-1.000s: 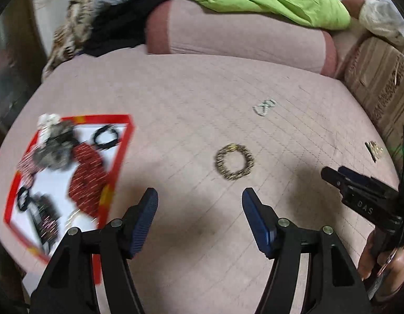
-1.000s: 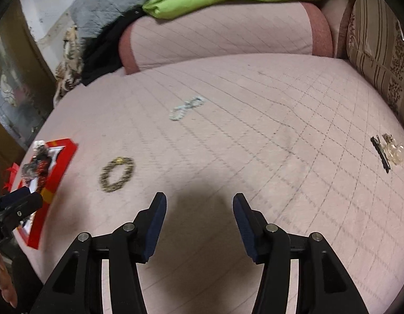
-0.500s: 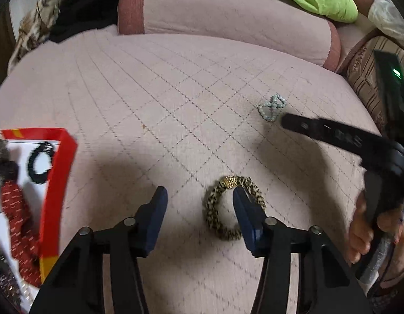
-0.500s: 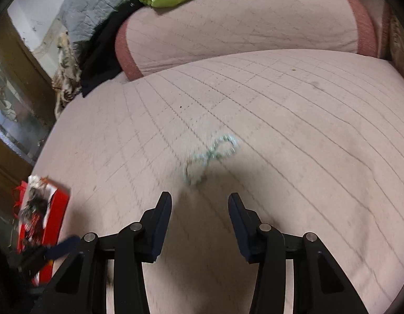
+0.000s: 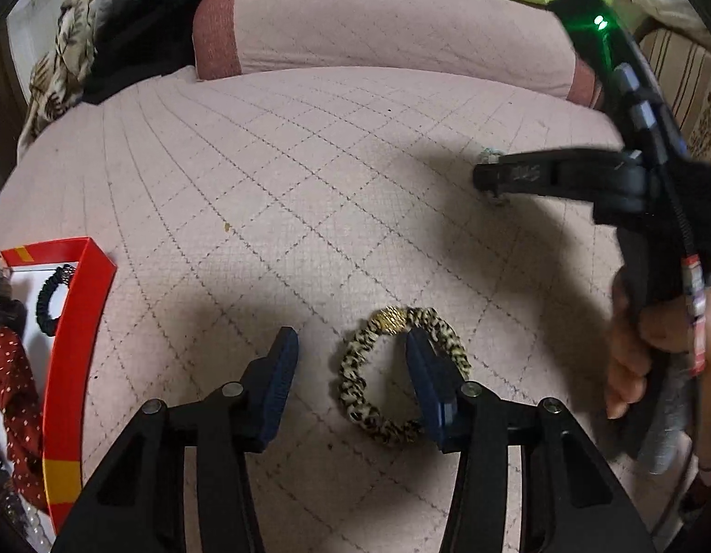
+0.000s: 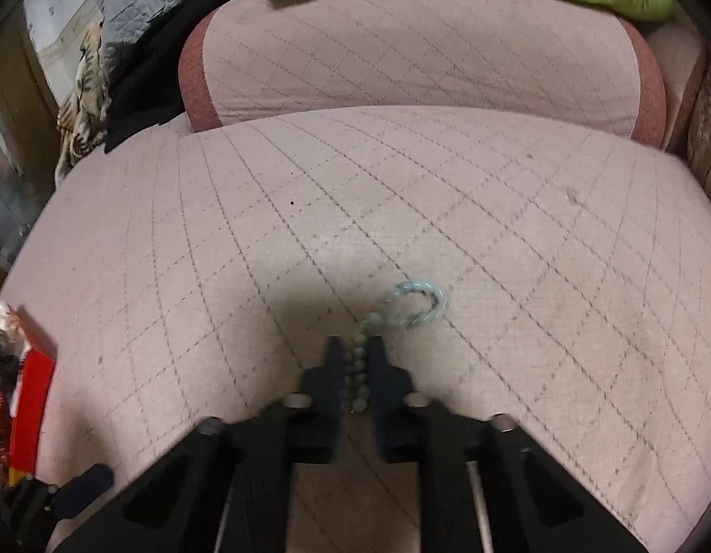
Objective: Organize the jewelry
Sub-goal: 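Grasp leopard-print hair tie with left tool while right tool grasps small pearl-and-green-bead bracelet, then carry hair tie with left tool while right tool carries bracelet to tray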
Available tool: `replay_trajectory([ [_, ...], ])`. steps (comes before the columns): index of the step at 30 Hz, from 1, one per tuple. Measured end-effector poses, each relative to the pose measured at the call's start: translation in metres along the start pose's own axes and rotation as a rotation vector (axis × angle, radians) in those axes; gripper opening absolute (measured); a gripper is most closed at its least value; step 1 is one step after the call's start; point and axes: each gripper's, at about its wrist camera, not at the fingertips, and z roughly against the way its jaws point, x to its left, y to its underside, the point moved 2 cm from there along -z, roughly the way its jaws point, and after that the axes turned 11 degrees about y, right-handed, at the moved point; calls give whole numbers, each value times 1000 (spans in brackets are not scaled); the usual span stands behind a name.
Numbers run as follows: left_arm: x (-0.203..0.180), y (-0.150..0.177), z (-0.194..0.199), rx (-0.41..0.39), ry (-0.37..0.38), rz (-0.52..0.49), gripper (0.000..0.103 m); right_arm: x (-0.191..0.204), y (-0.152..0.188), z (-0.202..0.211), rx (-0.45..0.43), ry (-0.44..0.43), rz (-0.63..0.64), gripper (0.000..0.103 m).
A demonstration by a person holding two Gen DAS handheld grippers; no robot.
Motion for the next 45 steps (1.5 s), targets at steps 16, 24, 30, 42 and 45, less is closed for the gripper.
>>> replay_trajectory([
  [16,-1,15,91,-57,98,54,5,-34,64,109,-52,-191,-106,7],
  [24,-1,31,144,-118,81,62,5,-14,103,159,-97,-243,-61,7],
  [30,9,44,172,-150,63,89,5,0,120,187,-113,-291,-47,7],
  [42,54,65,227,-227,-14,168,5,40,127,232,-146,-336,40,7],
  [45,83,69,241,-249,-56,224,5,56,126,240,-150,-344,78,7],
])
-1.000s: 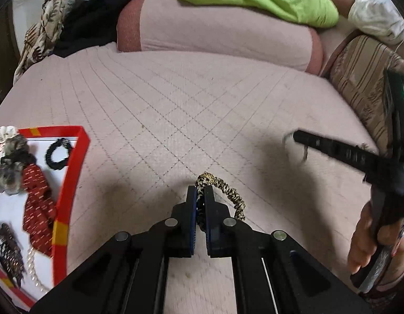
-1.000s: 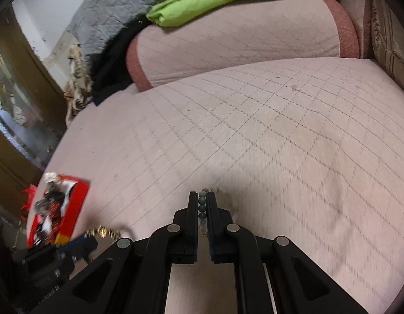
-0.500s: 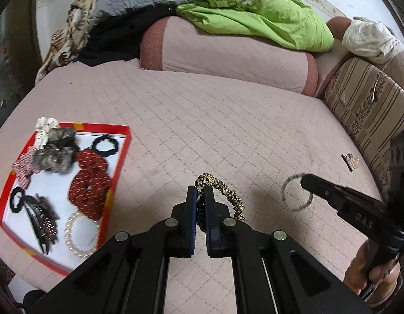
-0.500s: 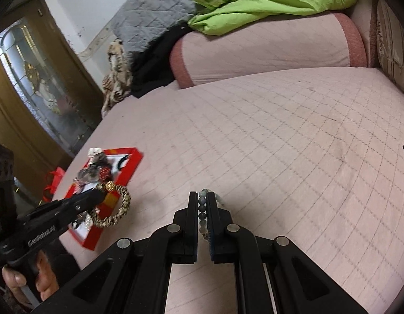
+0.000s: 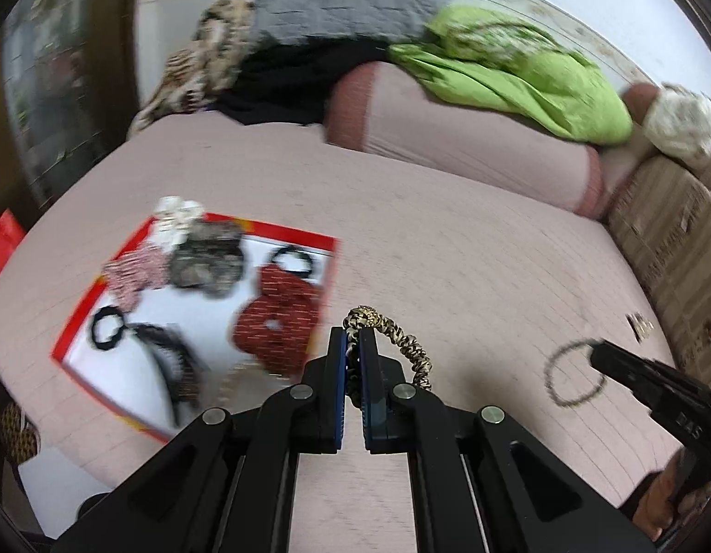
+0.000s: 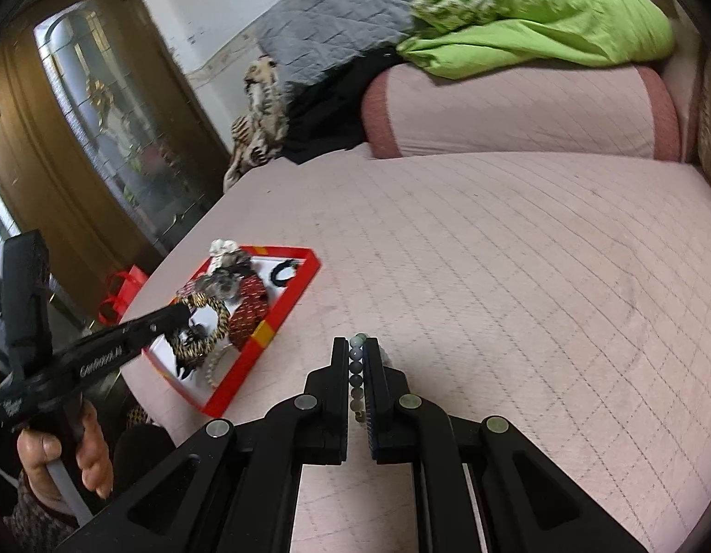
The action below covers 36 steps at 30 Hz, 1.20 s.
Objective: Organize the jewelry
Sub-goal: 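Carry hair tie with left tool while right tool carries bracelet to tray, then open left tool to drop hair tie in tray while right tool drops bracelet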
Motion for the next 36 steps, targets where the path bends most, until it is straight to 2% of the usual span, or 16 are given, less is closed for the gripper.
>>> replay_trajectory([
  [6,72,-8,26,-54,-135,104,5,44,-7,-8,20,-31,87,7],
  [13,143,-5,43,-84,-201,241,5,103,-13,-33,69,-98,170,7],
  [17,173,0,45,-86,-204,307,5,141,-13,-48,88,-117,239,7],
  [22,187,10,34,-66,-160,348,5,177,-17,-68,104,-149,285,7],
  [26,195,15,21,-45,-153,364,5,202,-27,-92,120,-174,291,7],
  [36,214,28,-7,8,-199,373,5,225,-34,-166,222,-183,226,7],
])
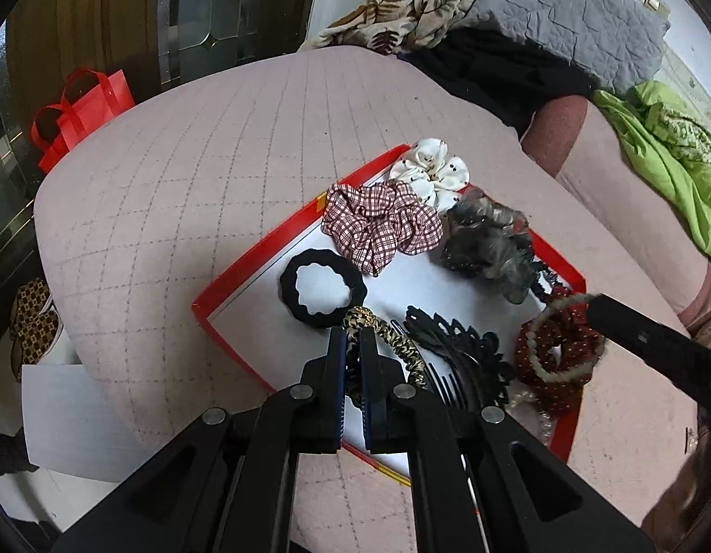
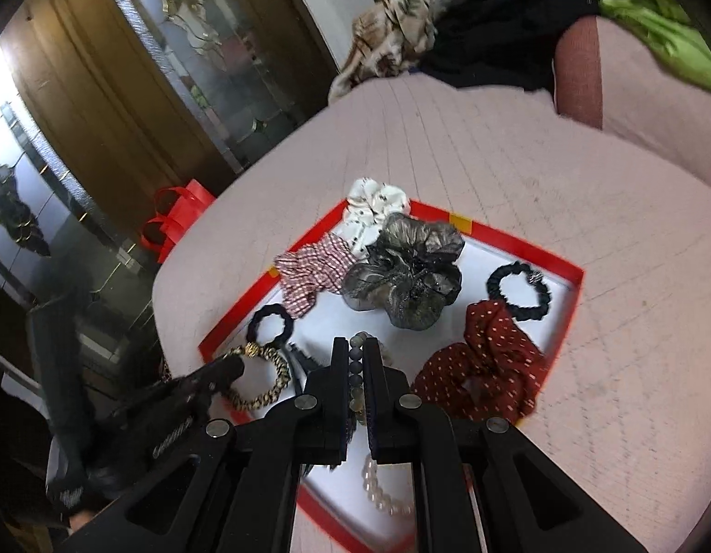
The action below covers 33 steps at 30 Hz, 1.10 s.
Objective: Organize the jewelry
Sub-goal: 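Open left tool to drop hair tie in tray while right tool drops bracelet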
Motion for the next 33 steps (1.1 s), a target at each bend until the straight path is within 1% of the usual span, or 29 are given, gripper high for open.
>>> replay_trajectory([
  [3,-2,1,-8,7,1,-15,5,-4,-4,-23,39,7,-24,7],
  [6,-2,2,-13,5,-9,-26,5,-10,-6,-42,75,-4,-58,7],
  [9,0,2,-16,0,-16,-27,5,-13,-5,-54,101,-13,-77,7],
  [12,2,1,-16,-7,-1,-12,5,-14,-3,-60,113,-18,-75,8],
  [15,2,0,-14,-20,20,-8,11,-15,-2,-61,114,-21,-71,8],
  [16,1,0,-13,-25,20,-8,16,-16,-3,-61,113,-22,-68,8],
  [17,1,0,-13,-27,20,-7,22,-16,-2,-60,112,-21,-66,9],
  [19,1,0,-10,-34,18,0,30,-16,-2,-56,105,-24,-62,14],
  [21,0,-1,-7,-41,22,7,31,-17,-3,-53,97,-30,-68,24],
  [23,0,-1,-3,-47,25,16,32,-18,-2,-47,88,-36,-74,25],
  [27,-4,-1,6,-58,20,13,32,-20,1,-32,72,-38,-68,26],
  [29,-9,-1,11,-65,14,5,36,-21,3,-23,60,-24,-58,26],
  [31,-15,0,17,-75,6,-11,41,-23,7,-12,45,-11,-53,31],
  [33,-21,1,23,-85,-3,-27,44,-27,13,-1,31,-2,-68,42],
])
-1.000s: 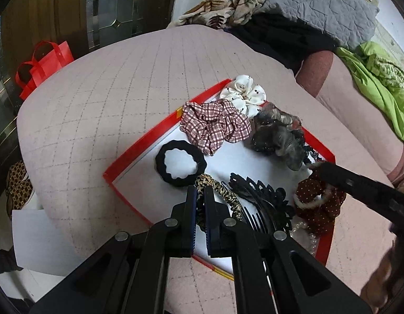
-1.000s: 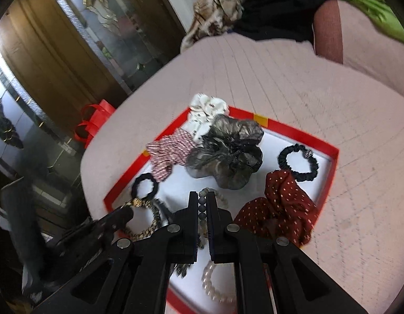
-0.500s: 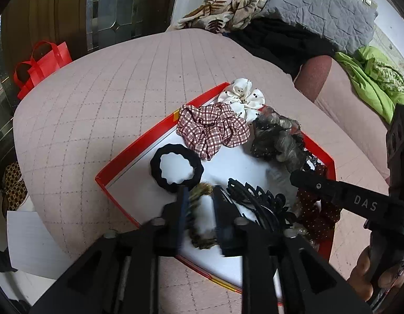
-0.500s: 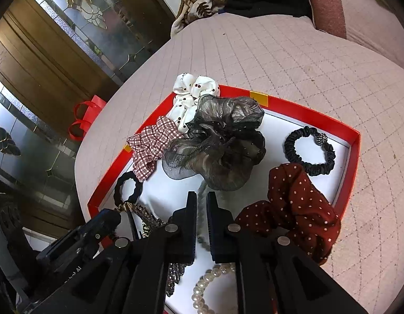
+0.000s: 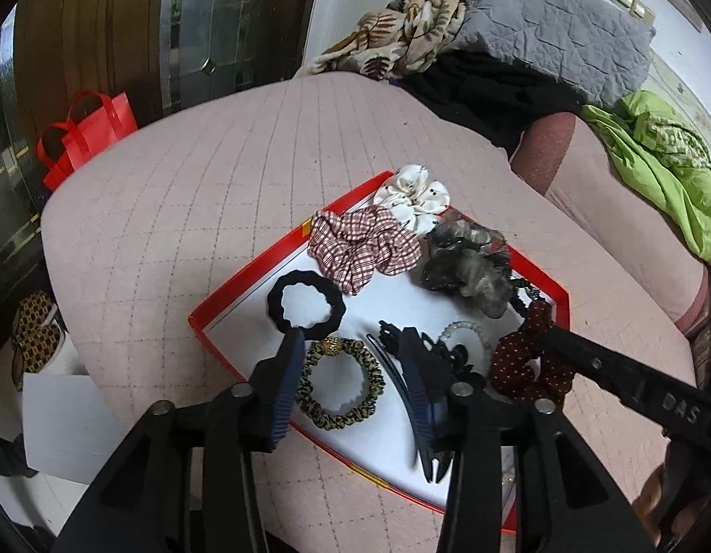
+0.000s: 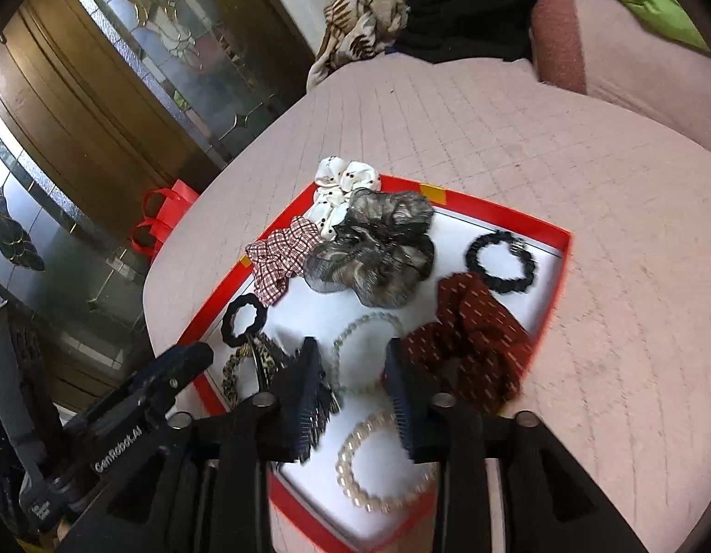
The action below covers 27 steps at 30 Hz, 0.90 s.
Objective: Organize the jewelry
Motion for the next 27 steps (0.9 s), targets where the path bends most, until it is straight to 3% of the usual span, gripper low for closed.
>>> replay_trajectory([
  [8,-29,4,26,-42,-6,-78,62,-28,39,45,-49,87,-59,57],
  [14,-65,13,47,-76,35,-164,64,-45,67,70,-72,187,-55,61],
  [15,-70,15,50,-89,29,-181,64,-48,72,75,-85,207,-54,61],
  [23,-116,24,95,-306,-51,-298,101,-53,96,109,-166,313,0,68],
  [27,-128,25,109,-344,-55,-298,102,-59,108,118,-170,354,-13,69],
])
